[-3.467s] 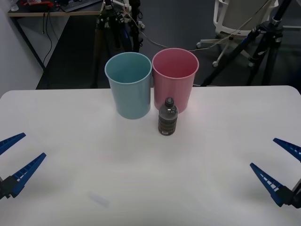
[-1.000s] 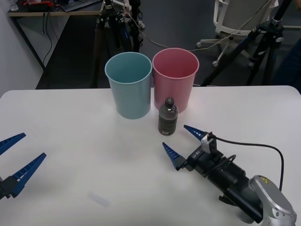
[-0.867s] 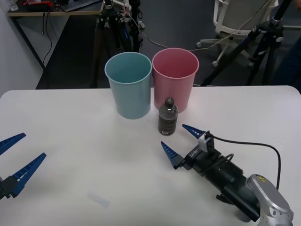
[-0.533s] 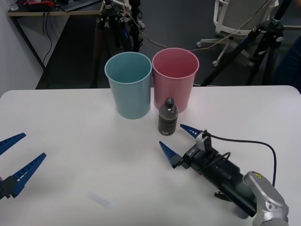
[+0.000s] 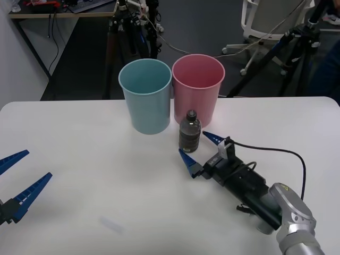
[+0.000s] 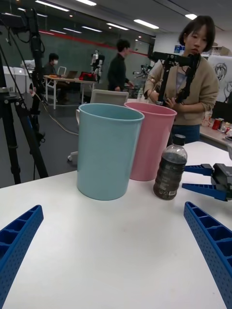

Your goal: Grasp the object on the table and drop it into the matching bin: aluminum can to the light blue bin, PET bottle to the pink bin.

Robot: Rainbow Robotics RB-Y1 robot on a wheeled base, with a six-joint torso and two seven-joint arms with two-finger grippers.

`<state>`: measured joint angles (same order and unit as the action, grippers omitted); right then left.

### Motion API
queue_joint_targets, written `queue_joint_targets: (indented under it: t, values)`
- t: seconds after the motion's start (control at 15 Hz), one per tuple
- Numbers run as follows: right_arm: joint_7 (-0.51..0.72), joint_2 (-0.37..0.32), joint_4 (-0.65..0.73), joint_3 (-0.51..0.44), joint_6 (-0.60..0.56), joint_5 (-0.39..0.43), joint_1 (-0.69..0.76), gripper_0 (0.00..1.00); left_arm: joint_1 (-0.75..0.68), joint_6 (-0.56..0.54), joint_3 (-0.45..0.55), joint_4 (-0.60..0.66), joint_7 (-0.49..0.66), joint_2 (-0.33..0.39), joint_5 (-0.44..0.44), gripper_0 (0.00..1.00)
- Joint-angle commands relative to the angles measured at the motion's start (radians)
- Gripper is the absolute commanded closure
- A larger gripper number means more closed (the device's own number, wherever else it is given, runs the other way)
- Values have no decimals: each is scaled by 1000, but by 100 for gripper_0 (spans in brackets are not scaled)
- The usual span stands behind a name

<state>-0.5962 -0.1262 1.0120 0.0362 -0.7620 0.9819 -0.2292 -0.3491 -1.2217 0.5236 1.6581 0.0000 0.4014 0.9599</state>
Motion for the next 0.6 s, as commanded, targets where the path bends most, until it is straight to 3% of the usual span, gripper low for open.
queue_joint_targets:
  t: [0.07, 0.6]
  values:
    - [-11, 17, -1, -1, 41, 1, -15, 0, 0, 0, 0, 0, 0, 0, 0, 0]
    - [-13, 60, -3, -6, 138, 1, -47, 0, 0, 0, 0, 0, 0, 0, 0, 0]
